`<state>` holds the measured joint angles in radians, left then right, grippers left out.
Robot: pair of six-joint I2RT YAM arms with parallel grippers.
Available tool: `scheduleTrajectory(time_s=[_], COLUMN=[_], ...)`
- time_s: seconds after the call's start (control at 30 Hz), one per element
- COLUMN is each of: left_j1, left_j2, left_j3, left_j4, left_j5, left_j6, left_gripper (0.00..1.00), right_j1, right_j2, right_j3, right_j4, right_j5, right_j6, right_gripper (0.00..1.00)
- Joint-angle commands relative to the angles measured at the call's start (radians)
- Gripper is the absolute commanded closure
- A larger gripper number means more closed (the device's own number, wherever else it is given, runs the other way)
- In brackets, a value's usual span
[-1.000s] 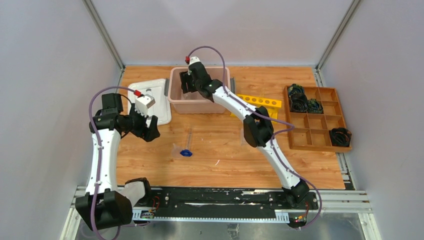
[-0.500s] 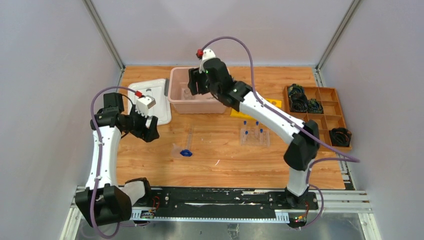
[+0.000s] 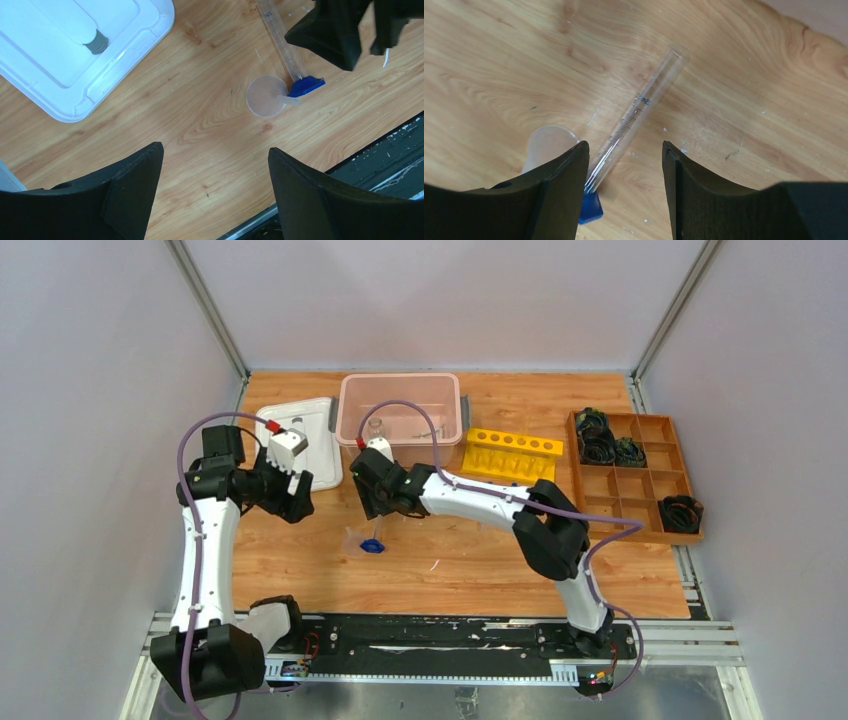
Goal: Organize the chemistry lab equipment
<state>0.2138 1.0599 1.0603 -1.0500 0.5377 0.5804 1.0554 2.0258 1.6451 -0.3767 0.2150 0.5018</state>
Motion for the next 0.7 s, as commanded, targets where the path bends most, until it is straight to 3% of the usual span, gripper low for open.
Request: scheduleTrajectory(time_s=[0.0,0.2,0.3,0.47,0.6,0.67], left_j1=[0.006,0.006,0.005,0.004,0.006,0.005], left_j2=[-0.036,-0.035,-0.042,-0.041,-0.029,-0.029], left_j3=[0.009,0.019,0.019,0.014,0.017,0.018], left_j4=[-0.008,-0.008,-0.008,-0.008,-0.008,-0.008], left_j5=[0.000,0.014,0.025,0.036,0.044,0.047], left_j6=[0.017,0.008,0.011,0.016,0.011,0.014], left_gripper=[0.18,0.18,0.19,0.20,0.22,0.22], right_j1=[0.003,0.000,-0.002,-0.012,-0.032,-0.043], right_j2=[0.059,0.181,0.209,0.197,0.124,0.060], right_j3=[0.058,0.121,0.122,0.100,0.068,0.067], right_j4=[-0.037,-0.064,-0.067,-0.072,-0.071,-0.073], right_j5=[0.068,0.055,0.047,0.023,-0.056,-0.104], right_j6=[0.091,0.119,0.125,0.115,0.067,-0.008], right_gripper=[0.41,0.43,0.50,0.70,0.95,1.00])
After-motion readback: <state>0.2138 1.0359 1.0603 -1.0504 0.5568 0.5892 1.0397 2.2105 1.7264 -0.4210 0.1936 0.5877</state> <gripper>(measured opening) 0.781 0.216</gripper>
